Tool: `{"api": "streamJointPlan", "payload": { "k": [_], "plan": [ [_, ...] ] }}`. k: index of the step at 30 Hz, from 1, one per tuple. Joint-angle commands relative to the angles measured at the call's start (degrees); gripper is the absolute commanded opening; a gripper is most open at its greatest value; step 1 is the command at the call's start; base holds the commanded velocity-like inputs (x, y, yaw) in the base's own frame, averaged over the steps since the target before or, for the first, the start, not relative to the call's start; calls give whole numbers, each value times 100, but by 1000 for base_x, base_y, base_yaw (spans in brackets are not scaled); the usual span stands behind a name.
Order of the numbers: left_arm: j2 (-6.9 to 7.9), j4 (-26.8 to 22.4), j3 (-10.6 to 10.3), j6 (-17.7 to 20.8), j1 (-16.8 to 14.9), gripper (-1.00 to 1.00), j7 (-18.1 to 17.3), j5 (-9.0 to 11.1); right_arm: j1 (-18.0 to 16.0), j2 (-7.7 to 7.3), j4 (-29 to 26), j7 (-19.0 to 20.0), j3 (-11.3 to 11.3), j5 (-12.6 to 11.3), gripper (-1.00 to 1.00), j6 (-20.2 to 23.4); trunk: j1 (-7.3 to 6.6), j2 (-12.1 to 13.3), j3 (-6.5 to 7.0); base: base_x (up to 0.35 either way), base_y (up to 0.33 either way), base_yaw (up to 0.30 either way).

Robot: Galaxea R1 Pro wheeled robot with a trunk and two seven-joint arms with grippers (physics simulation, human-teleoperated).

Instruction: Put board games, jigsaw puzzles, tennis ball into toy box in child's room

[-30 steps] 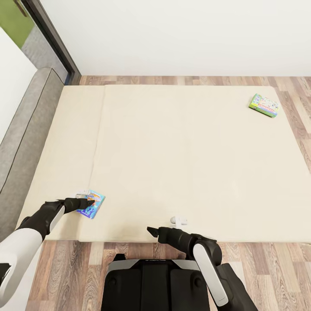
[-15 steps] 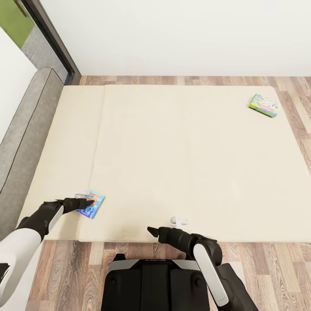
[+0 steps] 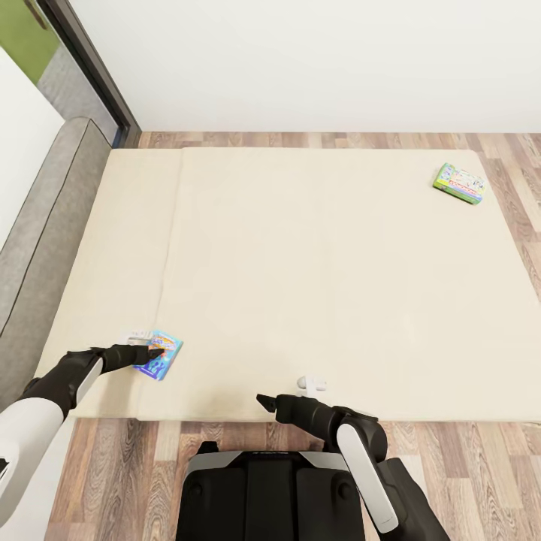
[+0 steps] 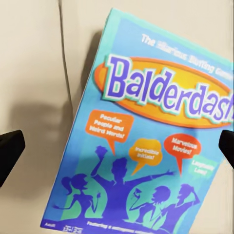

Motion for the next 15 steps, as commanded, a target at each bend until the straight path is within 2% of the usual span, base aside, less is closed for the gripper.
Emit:
{"api": "streamJointPlan", "payload": {
  "k": [1,15],
  "plan": [
    [9,-8,-25,31,-1,100,-26,31,-2,3,-5,13,-5,11,100,27,3,-9,-6,0,0,0],
    [21,-8,-25,-11,-1,100,-163,29,-2,8,-14,13,1,11,100,33,3,-9,-7,0,0,0]
  ]
}}
